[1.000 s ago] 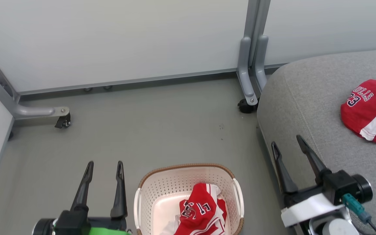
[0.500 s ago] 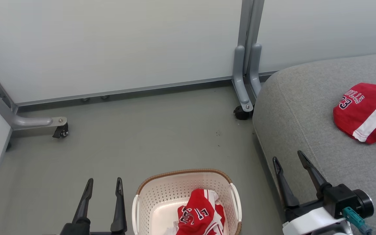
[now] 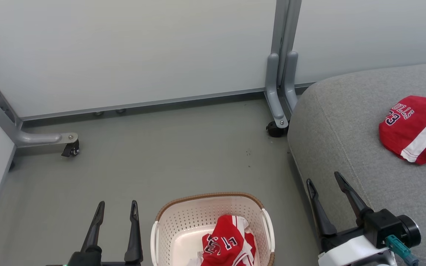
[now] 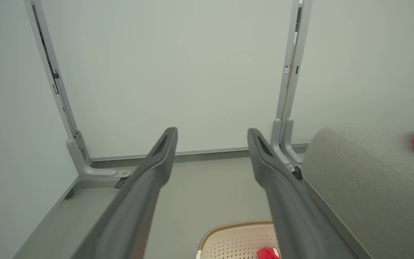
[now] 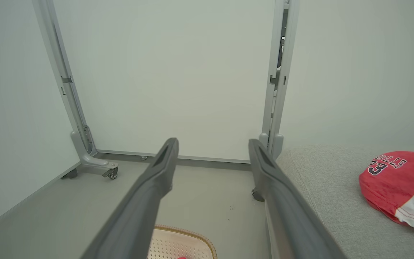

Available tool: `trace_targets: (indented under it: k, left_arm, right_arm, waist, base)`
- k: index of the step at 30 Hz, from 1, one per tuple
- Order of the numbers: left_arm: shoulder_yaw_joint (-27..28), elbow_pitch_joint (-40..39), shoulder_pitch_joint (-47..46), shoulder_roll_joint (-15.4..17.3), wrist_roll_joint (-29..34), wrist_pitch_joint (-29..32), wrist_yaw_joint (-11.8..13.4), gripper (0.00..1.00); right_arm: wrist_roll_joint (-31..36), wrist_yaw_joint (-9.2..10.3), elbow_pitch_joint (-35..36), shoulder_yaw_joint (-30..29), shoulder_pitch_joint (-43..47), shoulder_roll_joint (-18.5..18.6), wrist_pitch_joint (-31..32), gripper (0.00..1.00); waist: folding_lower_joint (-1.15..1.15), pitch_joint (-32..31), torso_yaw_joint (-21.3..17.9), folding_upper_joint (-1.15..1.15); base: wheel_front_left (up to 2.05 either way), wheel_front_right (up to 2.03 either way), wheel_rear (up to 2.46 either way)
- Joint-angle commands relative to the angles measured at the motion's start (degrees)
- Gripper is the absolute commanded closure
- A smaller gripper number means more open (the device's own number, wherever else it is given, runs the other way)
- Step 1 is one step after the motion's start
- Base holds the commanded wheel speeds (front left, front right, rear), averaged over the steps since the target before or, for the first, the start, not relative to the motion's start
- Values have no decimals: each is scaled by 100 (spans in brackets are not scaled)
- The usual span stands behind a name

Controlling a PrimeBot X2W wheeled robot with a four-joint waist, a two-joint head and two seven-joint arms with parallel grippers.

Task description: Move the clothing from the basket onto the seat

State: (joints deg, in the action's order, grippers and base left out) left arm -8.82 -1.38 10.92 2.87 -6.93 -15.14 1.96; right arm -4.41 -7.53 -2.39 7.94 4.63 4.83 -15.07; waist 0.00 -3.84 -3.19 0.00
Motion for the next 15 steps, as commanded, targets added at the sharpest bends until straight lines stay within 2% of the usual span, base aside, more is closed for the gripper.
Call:
trace_targets:
  k: [1, 15]
  left_arm:
    - [21, 14, -90, 5, 27, -1, -21, 0]
    - [-50, 44, -103, 4, 19, -1, -13, 0]
  right_arm:
    - [-4, 8, -10, 3, 57, 31, -16, 0]
    - [-29, 8, -10, -26, 105, 57, -16, 0]
  waist:
    - [0, 1, -6, 0]
    - [0, 5, 10, 0]
  base:
    - [0, 0, 0]
    - [0, 0, 0]
